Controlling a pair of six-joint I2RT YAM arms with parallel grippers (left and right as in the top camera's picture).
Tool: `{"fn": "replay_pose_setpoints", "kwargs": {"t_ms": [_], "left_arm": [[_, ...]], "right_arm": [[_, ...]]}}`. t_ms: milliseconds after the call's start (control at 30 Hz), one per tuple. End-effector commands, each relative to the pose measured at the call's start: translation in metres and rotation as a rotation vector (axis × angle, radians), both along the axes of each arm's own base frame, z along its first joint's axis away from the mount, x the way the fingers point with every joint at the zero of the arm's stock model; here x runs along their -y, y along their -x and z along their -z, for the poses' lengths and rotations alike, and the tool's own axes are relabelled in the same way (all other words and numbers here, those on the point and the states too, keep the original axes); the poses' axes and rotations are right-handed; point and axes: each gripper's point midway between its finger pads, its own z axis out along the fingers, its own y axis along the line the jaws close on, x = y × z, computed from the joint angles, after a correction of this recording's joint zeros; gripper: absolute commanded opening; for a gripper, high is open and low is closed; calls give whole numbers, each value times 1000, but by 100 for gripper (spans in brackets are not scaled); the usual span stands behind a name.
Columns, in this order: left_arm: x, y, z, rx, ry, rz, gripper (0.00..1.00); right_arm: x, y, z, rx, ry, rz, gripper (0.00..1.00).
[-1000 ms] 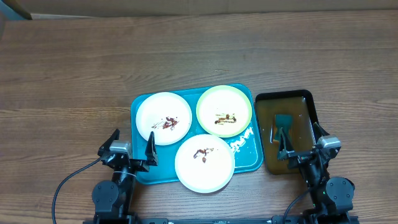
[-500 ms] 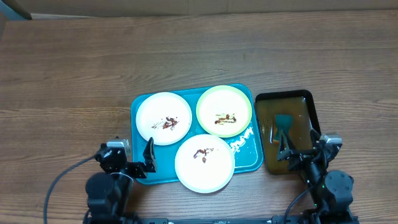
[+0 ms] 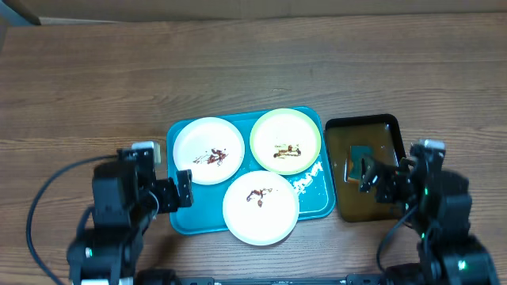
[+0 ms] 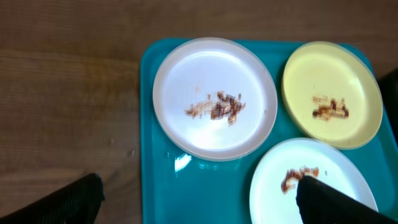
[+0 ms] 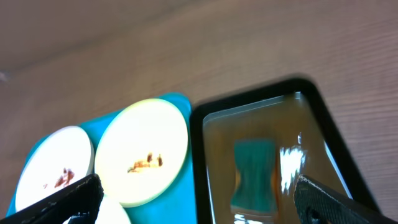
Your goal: Clean dirty plates on tray and stack at the side
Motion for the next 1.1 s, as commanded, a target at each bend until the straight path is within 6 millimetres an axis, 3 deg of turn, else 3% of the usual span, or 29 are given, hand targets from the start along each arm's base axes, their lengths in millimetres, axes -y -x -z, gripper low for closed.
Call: {"fn": "replay_pose_setpoints", "kwargs": {"t_ms": [0,167,300,367,433,567,1067], "left_arm": [[2,-11,-8,-52,9,3,100],[9,-20,0,-123,47,26,100],[9,-24,10,-164,47,25,100],[9,-25,13,-179,47,25,100],[9,-26,16,-190,47,24,100],[9,-28,18,-198,48,24,100],[9,-32,18,-187,47,24,100]], "right_arm": [[-8,-10,-12,-79,-15,-31,100],[-9,-30,-13,-169,79,-85,100],[-30,-40,-12,-198,5,-171,100],[-30,-43,-8,-206,13,-174,100],[-22,-48,-1,-226,49,-133,93],[-13,-53,22,-305,91,-91,73],[-1,-43,145,-777,156,-20,70]]}}
